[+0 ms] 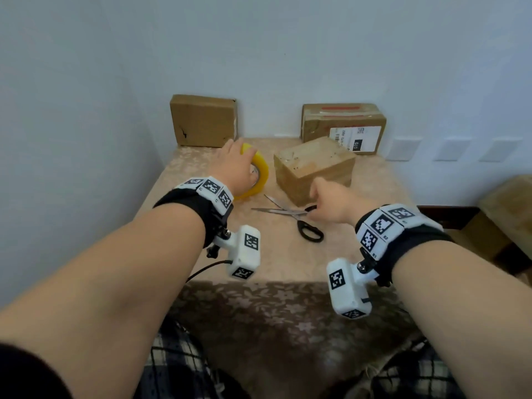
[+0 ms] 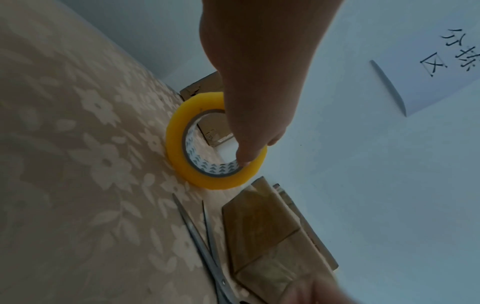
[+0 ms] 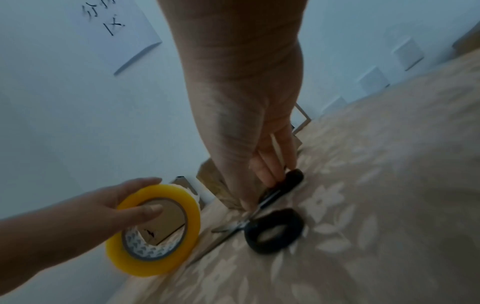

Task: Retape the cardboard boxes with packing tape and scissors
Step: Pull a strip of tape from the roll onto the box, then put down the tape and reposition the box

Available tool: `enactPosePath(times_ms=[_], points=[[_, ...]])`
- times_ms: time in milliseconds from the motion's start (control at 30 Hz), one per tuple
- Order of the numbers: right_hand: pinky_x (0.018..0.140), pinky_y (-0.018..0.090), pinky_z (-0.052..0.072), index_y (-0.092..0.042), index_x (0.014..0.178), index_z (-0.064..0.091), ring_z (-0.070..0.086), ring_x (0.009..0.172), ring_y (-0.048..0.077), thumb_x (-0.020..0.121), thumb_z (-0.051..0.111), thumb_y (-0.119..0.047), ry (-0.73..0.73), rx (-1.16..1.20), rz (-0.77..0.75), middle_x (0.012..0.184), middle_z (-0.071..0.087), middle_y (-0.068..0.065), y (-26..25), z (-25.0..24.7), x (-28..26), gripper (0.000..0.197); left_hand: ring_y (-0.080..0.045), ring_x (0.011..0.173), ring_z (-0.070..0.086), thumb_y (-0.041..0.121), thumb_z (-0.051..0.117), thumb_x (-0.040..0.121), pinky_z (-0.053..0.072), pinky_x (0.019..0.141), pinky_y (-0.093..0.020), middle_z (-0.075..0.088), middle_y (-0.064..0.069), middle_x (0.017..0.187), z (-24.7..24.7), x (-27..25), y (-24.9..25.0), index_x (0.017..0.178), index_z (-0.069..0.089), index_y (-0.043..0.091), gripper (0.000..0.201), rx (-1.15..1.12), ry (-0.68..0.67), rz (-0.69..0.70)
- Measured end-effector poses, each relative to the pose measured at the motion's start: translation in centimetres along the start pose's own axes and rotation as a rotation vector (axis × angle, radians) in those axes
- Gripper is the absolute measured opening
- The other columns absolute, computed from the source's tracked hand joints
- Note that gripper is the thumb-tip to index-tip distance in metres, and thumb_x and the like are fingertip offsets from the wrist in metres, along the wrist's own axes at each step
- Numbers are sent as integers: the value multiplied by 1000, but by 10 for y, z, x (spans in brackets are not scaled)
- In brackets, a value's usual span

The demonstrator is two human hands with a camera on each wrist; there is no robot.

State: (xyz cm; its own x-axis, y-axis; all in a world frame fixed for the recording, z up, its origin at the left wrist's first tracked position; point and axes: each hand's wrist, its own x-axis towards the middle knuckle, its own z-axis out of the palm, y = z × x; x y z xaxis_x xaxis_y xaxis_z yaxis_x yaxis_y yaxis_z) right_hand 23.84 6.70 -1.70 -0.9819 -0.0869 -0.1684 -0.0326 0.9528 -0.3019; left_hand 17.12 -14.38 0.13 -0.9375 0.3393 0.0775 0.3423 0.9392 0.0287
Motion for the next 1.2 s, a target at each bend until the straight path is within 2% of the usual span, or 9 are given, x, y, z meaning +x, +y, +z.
enactPosePath(times_ms=[267,433,567,667,767,833,933,1100,1200], points=[[90,43,49,-18,128,41,54,101,30,85,65,-34,-168,-203,49,120,51,8,-5,13,1,52,-34,135,26,30,45,97,28,107,-43,29,-14,148,-10,3,-2,145,32,23,50,66,27,34],[64,27,41,-17,141,33,50,88,21,91,60,-16,-250,-205,-36,114,54,7,-10,5,-1,57,-32,121,35,30,45,99,34,96,-42,44,-10,135,-14,2,-13,142,38,32,44,123,76,63],[97,33,44,-15,144,39,50,121,23,88,61,-14,-212,-159,-37,139,49,4,-12,-23,-8,60,-30,120,37,34,48,97,36,99,-41,52,-5,132,-21,0,-21,141,39,34,45,56,36,47],[89,36,50,-10,126,61,60,100,21,86,61,-13,-237,-127,42,113,65,6,-11,-52,-16,40,-30,123,36,31,51,97,35,100,-42,52,-5,132,-27,-3,-21,140,41,32,45,6,7,28],[68,28,47,-11,104,74,55,69,15,85,70,-37,-271,16,91,76,68,2,-9,-67,-22,33,-30,125,35,29,52,96,35,99,-43,52,-6,133,-31,-6,-19,140,41,32,46,-11,-15,20],[58,24,38,-8,104,72,49,65,16,80,70,-51,-290,197,138,74,63,4,-12,-64,-22,49,-29,125,35,27,53,96,37,98,-44,53,-5,133,-32,-8,-19,140,42,32,46,-31,-18,22],[62,28,35,-8,105,70,48,76,21,81,70,-50,-217,448,150,77,62,7,-21,-51,-14,48,-29,124,36,28,53,95,40,97,-44,52,-4,133,-31,-10,-18,140,42,33,46,-29,-11,42],[55,26,38,-7,79,68,47,56,20,85,69,-45,-47,525,149,55,56,5,-35,-29,9,39,-28,121,37,32,50,97,37,96,-40,53,-5,131,-33,-7,-23,140,41,34,45,-3,-17,53],[53,25,38,1,87,71,47,55,20,85,70,-44,-44,503,161,58,56,7,-32,-27,16,45,-30,125,35,35,46,97,34,98,-41,50,-8,133,-37,-4,-28,142,38,37,45,3,-83,41]])
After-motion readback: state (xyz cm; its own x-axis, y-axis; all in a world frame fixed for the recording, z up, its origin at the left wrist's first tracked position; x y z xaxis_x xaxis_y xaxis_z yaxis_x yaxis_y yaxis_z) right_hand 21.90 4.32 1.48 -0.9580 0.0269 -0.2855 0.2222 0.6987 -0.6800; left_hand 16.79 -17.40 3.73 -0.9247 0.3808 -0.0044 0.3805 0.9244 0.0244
